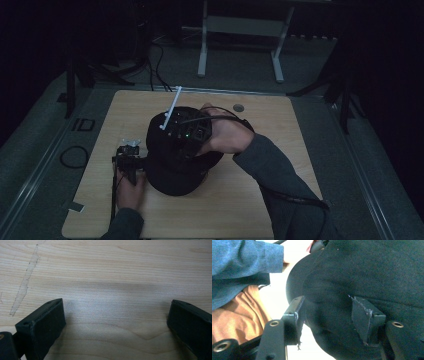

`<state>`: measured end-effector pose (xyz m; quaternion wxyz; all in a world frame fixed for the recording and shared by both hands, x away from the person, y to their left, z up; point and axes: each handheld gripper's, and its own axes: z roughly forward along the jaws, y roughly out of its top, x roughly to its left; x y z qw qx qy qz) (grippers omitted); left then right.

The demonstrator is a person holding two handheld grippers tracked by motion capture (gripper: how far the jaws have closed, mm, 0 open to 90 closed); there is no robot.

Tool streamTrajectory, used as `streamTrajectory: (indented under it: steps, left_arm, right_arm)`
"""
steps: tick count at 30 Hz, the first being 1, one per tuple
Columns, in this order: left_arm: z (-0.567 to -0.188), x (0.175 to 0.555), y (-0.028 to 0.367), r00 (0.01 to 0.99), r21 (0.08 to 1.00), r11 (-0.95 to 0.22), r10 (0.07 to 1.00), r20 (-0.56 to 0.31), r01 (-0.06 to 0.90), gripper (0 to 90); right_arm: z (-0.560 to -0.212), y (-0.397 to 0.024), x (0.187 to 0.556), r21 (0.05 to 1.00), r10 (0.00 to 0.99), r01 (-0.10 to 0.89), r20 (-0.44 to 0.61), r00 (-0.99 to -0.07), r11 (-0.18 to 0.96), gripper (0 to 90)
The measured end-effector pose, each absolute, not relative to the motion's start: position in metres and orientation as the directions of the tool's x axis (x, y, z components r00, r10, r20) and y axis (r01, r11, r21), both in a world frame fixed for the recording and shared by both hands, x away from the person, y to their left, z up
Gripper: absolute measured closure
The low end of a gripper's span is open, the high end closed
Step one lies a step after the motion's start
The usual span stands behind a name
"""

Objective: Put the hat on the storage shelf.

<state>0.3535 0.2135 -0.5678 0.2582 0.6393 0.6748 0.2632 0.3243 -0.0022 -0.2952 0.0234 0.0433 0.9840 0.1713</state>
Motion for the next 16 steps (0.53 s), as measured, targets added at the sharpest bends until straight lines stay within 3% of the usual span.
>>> streamTrajectory:
  steps: [16]
  left_arm:
    - [-0.568, 0.353, 0.214, -0.049, 0.684, 0.044, 0.999, -0.013, 0.728, 1.2]
  right_arm:
    - [-0.291, -0.024, 0.328, 0.347, 0.121, 0.105, -0.025, -0.992, 0.932, 44.7]
